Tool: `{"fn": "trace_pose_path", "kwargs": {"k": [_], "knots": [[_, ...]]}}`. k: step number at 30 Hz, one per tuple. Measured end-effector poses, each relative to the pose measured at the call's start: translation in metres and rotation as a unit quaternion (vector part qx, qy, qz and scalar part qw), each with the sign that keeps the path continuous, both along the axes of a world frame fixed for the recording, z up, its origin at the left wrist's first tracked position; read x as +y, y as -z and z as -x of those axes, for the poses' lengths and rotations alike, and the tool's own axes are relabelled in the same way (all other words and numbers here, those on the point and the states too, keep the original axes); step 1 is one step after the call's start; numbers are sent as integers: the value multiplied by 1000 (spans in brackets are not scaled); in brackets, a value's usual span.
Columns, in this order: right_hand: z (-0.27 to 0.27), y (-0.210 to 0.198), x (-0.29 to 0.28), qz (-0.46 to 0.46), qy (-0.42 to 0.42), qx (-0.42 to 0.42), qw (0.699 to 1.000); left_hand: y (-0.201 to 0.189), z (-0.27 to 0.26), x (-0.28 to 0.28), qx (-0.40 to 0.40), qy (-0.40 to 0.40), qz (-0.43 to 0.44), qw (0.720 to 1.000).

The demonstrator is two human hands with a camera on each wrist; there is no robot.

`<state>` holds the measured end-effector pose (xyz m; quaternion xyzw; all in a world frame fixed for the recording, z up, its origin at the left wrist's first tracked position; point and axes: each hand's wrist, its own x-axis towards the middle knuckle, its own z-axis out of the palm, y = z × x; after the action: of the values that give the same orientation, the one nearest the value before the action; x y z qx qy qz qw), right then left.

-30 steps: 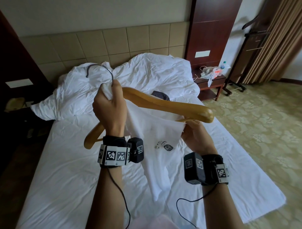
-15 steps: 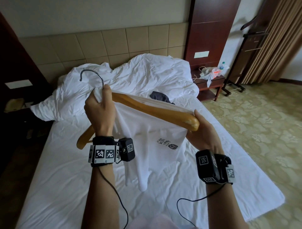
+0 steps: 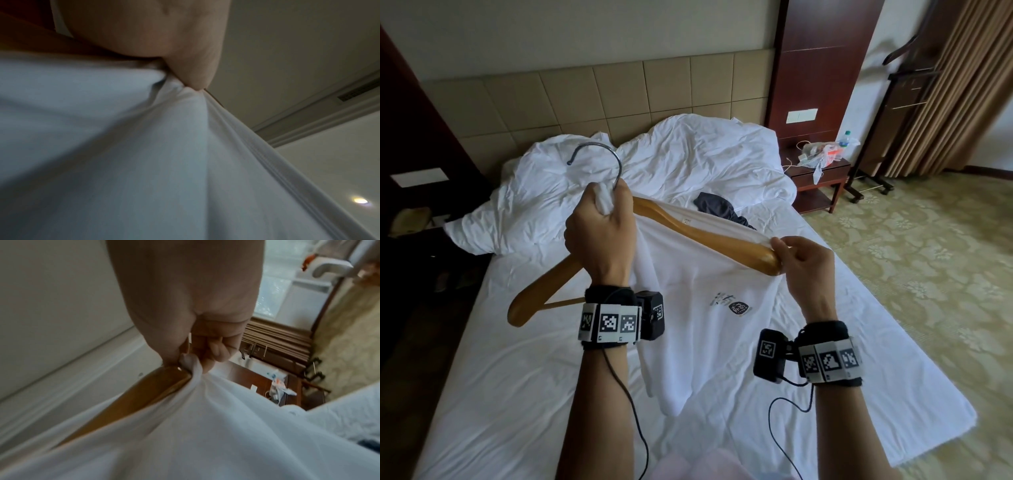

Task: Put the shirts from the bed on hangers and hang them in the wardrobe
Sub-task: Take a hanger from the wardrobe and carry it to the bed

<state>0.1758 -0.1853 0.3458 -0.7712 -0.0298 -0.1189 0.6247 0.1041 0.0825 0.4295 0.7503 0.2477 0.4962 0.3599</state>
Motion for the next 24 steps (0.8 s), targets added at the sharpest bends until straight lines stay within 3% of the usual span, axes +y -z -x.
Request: {"fn": "trace_pose_path", "kwargs": {"k": [5, 10, 24], "knots": [[4, -3, 0, 54, 79, -42, 995, -5, 2, -11, -28, 3, -42, 999], [15, -18, 14, 106, 41, -88, 990, -9, 2, -25, -43, 1, -107, 993], [19, -21, 31, 98, -15, -40, 994, -7, -1, -46, 17, 88, -126, 988]]}}
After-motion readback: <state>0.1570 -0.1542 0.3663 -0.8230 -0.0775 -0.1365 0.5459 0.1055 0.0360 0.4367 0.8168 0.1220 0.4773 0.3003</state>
